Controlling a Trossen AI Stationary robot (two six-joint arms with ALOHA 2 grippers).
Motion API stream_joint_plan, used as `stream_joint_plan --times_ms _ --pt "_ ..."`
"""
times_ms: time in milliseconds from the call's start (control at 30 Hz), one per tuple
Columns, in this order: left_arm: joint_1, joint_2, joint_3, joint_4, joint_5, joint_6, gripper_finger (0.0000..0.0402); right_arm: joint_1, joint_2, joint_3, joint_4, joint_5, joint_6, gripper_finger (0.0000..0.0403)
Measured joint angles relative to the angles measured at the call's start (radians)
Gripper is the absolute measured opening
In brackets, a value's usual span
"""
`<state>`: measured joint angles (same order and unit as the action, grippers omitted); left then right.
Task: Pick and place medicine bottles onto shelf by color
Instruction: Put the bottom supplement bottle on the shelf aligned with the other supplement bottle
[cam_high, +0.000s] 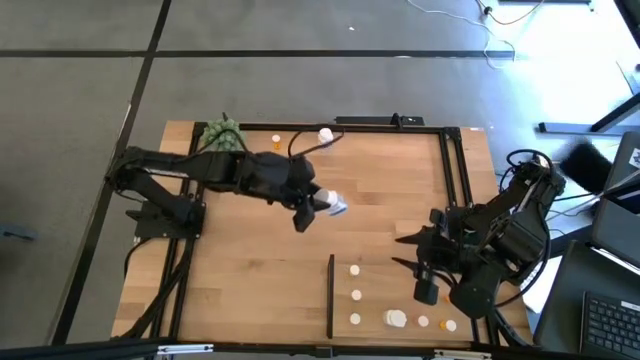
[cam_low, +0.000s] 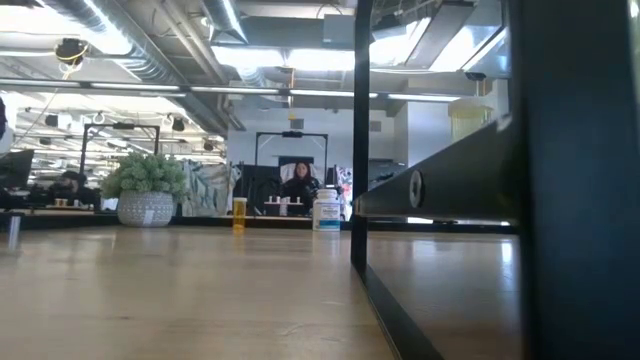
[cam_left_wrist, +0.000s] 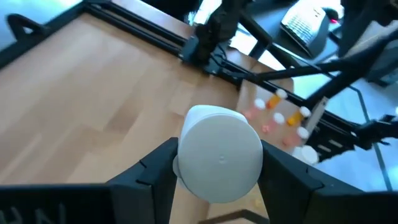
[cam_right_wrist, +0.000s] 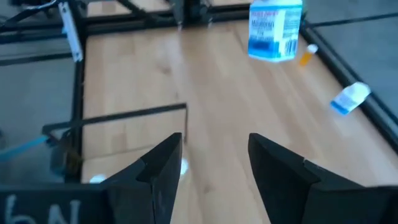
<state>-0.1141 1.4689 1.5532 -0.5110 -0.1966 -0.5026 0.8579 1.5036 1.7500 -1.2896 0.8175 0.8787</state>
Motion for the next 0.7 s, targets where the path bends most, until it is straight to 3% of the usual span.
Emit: stream_joint_plan --times_ms 433,700 --pt "0.028 0.0 0.0 0.0 -0.004 0.032 0.0178 -0.091 0.001 -0.015 0.006 0.052 -0.082 0.0188" --pt "-0.01 0.001 0.0 0.0 -0.01 0.068 0.0178 -0.244 0.001 -0.019 0.052 -0.077 -0.328 0.0188"
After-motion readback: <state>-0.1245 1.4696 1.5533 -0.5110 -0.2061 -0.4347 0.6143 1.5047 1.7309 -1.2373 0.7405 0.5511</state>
